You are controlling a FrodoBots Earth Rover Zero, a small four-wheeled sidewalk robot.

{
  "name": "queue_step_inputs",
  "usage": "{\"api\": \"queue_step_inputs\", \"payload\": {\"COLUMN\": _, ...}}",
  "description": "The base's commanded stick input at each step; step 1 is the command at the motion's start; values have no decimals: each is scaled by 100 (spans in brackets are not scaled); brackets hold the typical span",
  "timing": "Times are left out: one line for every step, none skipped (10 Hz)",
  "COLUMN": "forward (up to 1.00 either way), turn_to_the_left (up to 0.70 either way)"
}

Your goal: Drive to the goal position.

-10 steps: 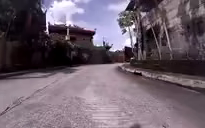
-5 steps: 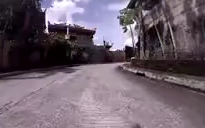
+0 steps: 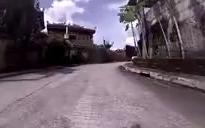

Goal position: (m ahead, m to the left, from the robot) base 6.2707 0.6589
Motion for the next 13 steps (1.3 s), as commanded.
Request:
{"api": "queue_step_inputs", "payload": {"forward": 70, "turn_to_the_left": 0}}
{"api": "queue_step_inputs", "payload": {"forward": 70, "turn_to_the_left": 0}}
{"api": "queue_step_inputs", "payload": {"forward": 70, "turn_to_the_left": 0}}
{"api": "queue_step_inputs", "payload": {"forward": 70, "turn_to_the_left": 0}}
{"api": "queue_step_inputs", "payload": {"forward": 70, "turn_to_the_left": 0}}
{"api": "queue_step_inputs", "payload": {"forward": 70, "turn_to_the_left": 0}}
{"api": "queue_step_inputs", "payload": {"forward": 70, "turn_to_the_left": 0}}
{"api": "queue_step_inputs", "payload": {"forward": 70, "turn_to_the_left": 0}}
{"api": "queue_step_inputs", "payload": {"forward": 70, "turn_to_the_left": 0}}
{"api": "queue_step_inputs", "payload": {"forward": 70, "turn_to_the_left": 0}}
{"api": "queue_step_inputs", "payload": {"forward": 70, "turn_to_the_left": 0}}
{"api": "queue_step_inputs", "payload": {"forward": 70, "turn_to_the_left": 0}}
{"api": "queue_step_inputs", "payload": {"forward": 70, "turn_to_the_left": 0}}
